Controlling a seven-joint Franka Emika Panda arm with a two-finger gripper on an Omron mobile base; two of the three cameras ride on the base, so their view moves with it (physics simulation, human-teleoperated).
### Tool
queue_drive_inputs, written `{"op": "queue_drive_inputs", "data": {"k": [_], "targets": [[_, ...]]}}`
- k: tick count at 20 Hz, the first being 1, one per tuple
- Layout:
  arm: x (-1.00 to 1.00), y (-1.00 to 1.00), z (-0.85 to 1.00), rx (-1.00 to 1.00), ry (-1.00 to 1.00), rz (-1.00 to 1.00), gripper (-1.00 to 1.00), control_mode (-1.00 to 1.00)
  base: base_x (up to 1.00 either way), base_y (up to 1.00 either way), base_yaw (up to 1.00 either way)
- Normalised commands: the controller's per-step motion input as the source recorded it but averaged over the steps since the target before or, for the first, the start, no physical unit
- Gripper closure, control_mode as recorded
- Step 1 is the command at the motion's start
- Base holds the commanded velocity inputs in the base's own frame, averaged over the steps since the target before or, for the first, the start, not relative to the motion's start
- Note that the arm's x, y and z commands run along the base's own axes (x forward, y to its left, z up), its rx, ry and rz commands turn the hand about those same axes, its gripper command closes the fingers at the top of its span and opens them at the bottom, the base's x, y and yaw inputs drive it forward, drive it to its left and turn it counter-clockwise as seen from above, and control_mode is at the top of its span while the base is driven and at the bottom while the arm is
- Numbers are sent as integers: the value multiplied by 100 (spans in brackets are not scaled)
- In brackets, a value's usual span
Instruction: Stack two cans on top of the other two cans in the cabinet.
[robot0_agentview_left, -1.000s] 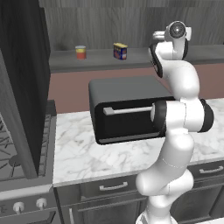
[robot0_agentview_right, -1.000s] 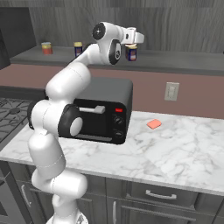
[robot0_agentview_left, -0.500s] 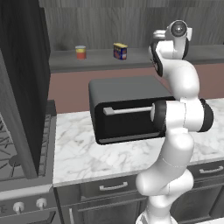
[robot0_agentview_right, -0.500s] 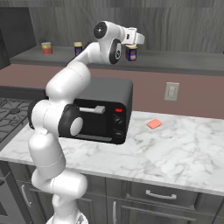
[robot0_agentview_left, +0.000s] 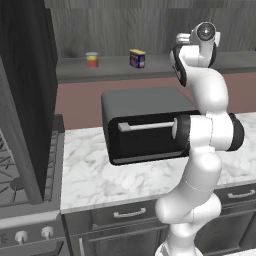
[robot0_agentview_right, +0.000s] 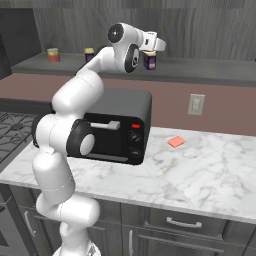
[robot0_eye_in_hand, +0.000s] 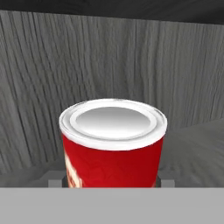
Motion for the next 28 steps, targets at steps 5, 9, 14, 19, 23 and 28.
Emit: {"op": "queue_drive_inputs", "data": {"k": [5, 9, 14, 19, 23, 28], "targets": [[0, 0, -3, 0, 0, 0, -100, -100, 0, 0, 0], [0, 0, 0, 0, 0, 0, -100, -100, 0, 0, 0], [-3, 0, 0, 0, 0, 0, -100, -100, 0, 0, 0], [-26, 6, 0, 0, 0, 0, -100, -100, 0, 0, 0], [-18, 18, -6, 0, 0, 0, -100, -100, 0, 0, 0], [-8, 26, -6, 0, 0, 0, -100, -100, 0, 0, 0]]}}
